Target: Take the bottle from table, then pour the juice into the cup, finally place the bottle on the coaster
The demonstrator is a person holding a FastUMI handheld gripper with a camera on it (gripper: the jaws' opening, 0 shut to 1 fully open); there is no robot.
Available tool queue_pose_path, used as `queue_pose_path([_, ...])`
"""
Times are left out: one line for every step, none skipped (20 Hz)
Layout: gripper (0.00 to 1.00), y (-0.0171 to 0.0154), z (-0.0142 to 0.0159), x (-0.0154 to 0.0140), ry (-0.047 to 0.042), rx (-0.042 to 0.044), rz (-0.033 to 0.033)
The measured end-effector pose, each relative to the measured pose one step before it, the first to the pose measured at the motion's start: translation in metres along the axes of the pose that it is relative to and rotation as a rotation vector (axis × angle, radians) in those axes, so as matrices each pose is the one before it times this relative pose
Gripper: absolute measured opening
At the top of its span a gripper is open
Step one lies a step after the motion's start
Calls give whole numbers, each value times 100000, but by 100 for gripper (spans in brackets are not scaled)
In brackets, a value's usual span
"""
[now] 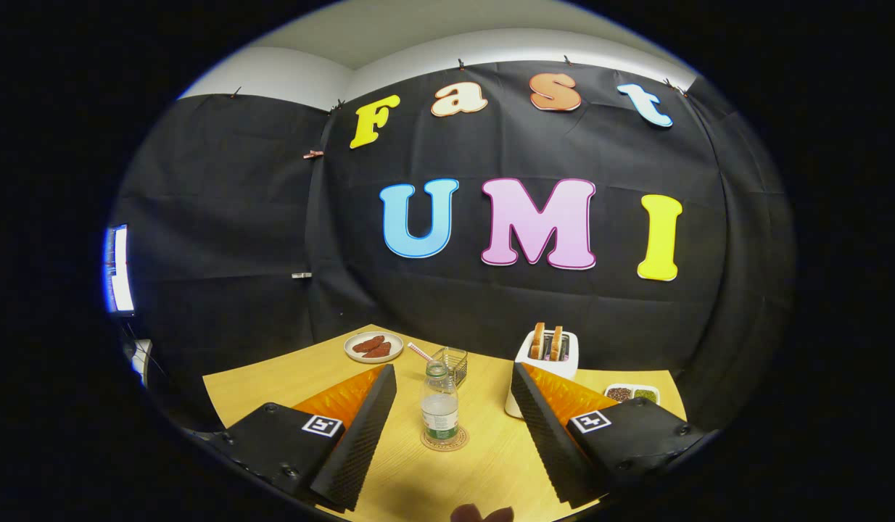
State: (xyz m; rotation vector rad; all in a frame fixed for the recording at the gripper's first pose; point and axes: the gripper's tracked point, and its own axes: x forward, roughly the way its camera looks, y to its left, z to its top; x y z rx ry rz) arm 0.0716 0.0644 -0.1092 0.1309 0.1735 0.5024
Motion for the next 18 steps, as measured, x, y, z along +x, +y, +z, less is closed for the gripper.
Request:
queue_pose_path([98,-103,97,-507,-401,-658,-128])
queue_pose_path([98,14,215,-300,-804,-468,274])
queue_pose_path([98,-36,33,-242,-365,-243,301])
queue_pose_path([98,-158,4,-169,-403,-557,478])
queue_pose_path([98,-189,203,-75,-613,-663,27])
queue_pose_path([97,-321,351,-68,-690,-621,-290])
queue_pose_path([96,-323,242,-347,-848,-628,-1062])
queue_pose_path([97,-368,210,-93,-1131,-668,-870])
queue_pose_path([97,-46,-26,-83,-358,-600,245])
queue_pose_path([97,116,-253,-24,304,-669,1107])
queue_pose_path([97,244,-251,73,348,-1018,1166])
queue_pose_path([97,-47,-17,-27,19,-1041,445])
queue_pose_path([97,-284,138,22,-531,-872,-195])
queue_pose_path([97,-224,131,1,-721,-1039,10])
queue_pose_path([97,-48,111,-96,-609,-1270,-106])
queue_pose_path([97,-69,97,-62,-440,-1003,-101])
queue_pose_path([97,25,179,-161,-574,-832,2])
queue_pose_path([97,-45,66,-221,91,-526,-665])
